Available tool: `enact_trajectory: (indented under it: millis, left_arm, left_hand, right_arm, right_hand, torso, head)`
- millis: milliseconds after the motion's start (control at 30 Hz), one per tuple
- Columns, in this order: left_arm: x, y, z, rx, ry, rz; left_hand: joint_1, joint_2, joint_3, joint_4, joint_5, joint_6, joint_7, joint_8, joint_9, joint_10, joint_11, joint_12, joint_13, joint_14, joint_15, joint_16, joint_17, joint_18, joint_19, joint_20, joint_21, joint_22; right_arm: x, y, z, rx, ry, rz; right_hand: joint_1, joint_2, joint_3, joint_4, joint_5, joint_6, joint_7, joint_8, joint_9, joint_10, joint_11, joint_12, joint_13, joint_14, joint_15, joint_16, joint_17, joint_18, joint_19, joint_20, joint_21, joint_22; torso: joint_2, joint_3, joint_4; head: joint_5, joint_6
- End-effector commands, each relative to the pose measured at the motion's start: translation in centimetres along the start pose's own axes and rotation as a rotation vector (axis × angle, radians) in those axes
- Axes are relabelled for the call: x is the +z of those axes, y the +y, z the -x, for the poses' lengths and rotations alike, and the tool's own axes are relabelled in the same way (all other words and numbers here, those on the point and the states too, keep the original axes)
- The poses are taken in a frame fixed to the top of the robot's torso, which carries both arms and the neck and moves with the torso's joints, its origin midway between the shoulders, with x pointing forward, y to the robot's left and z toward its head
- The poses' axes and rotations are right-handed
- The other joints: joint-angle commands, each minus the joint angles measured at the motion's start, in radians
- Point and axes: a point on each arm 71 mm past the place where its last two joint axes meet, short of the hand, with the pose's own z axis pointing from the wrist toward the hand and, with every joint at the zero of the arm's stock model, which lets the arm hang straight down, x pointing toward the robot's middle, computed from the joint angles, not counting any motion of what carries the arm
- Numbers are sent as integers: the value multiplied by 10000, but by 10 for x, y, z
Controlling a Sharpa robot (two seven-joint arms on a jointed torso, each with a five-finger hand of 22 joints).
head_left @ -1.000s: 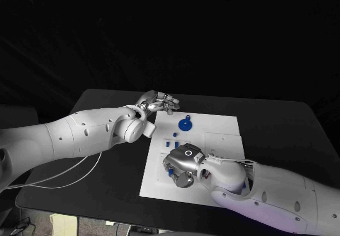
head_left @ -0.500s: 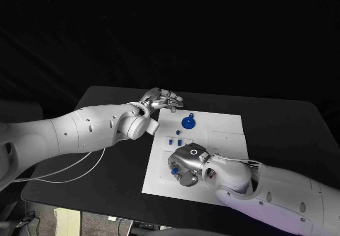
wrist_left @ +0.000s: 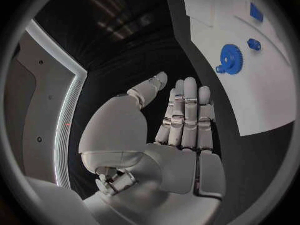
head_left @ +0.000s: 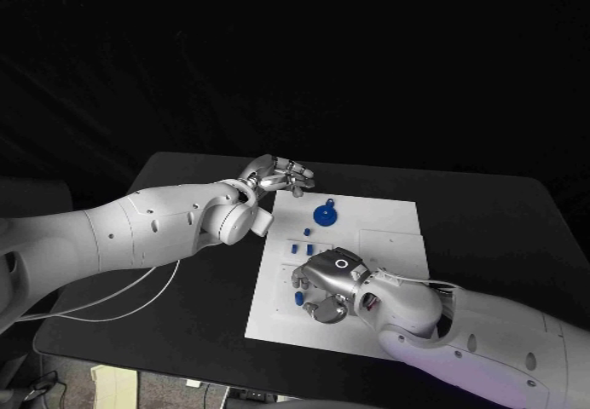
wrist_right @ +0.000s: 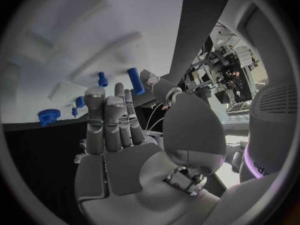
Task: Assemble the parts on the task board
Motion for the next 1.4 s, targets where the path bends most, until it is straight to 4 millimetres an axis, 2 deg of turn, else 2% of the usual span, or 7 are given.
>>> enact_trajectory:
  millis: [33,467,933,1167,1200,1233,1400]
  left_arm:
    - [1,-2,0,-65,60,-107]
    - [1,-2,0,-51,29,-114]
    - [2,1,10,22,-188,-82]
    - [3,1,8,-29,-141,-58]
    - [3,1,8,-28,-140,-55]
    - [3,2,8,-28,-136,-52]
    - [3,2,7,-33,-123,-34]
  left_hand:
    - [-53,-10,-39,8,-65,-68,-3,28,2,-57,43,-53,17,31,63,-46,13,26,-19,-30,-60,13]
    - [-46,-13,-38,6,-65,-69,-3,28,2,-58,43,-53,17,32,62,-48,17,27,-19,-30,-63,15]
    - [-42,-17,-39,5,-67,-68,-3,30,2,-57,42,-52,18,34,62,-52,26,26,-17,-30,-67,20]
    - [-47,-19,-44,9,-68,-68,-2,31,2,-57,43,-52,19,34,63,-55,30,25,-17,-29,-70,22]
    - [-48,-19,-44,10,-69,-68,-2,31,2,-57,43,-52,19,34,63,-55,30,25,-16,-28,-70,23]
    - [-48,-18,-44,11,-69,-67,-2,31,2,-57,43,-52,19,34,63,-56,31,25,-16,-28,-71,23]
    - [-51,-19,-46,13,-69,-68,-1,32,2,-57,43,-52,19,34,63,-58,33,24,-16,-28,-72,24]
  right_arm:
    - [-2,0,4,268,-627,33]
    - [-18,-7,12,1096,-968,-36]
    - [-72,-95,69,4658,-1077,-2523]
    - [-104,-131,66,6366,673,-4080]
    - [-108,-134,65,6471,1013,-4341]
    - [-112,-136,62,6537,1601,-4620]
    - [-128,-143,51,6875,3128,-5572]
  right_hand:
    - [-53,-29,-66,13,15,-57,27,-35,-14,-66,-3,-27,-9,4,73,-4,-7,939,55,32,-43,148]
    - [-183,-38,-456,-118,119,-122,53,-37,-25,-156,42,-7,-95,-5,101,21,-14,939,58,38,-65,135]
    - [-381,74,-723,503,130,280,-147,257,109,816,-375,856,299,28,-304,66,-51,939,161,-25,-101,134]
    - [-676,487,-1469,772,638,390,-525,381,419,1523,-907,5003,3894,59,-841,114,0,939,250,-150,-121,122]
    - [-913,607,-1536,982,669,389,-622,374,455,1368,-978,5947,4760,100,-857,177,38,933,312,-142,-84,137]
    - [-1019,635,-1491,1196,814,395,-730,361,592,-155,-1054,8415,7346,129,-872,364,184,915,415,-258,39,215]
    - [-1278,694,-1289,1726,269,376,-626,358,767,-110,-999,9286,8075,92,-902,668,476,939,350,-292,204,237]
  torso:
    - [2,-2,-1]
    - [2,0,5]
    - [-55,-15,-20]
    - [-136,-31,-57]
    - [-146,-30,-58]
    - [-150,-30,-59]
    - [-166,-42,-73]
  head:
    - [-2,26]
    - [-50,83]
    - [-477,285]
    - [-682,377]
    - [-687,375]
    - [-695,375]
    - [-793,385]
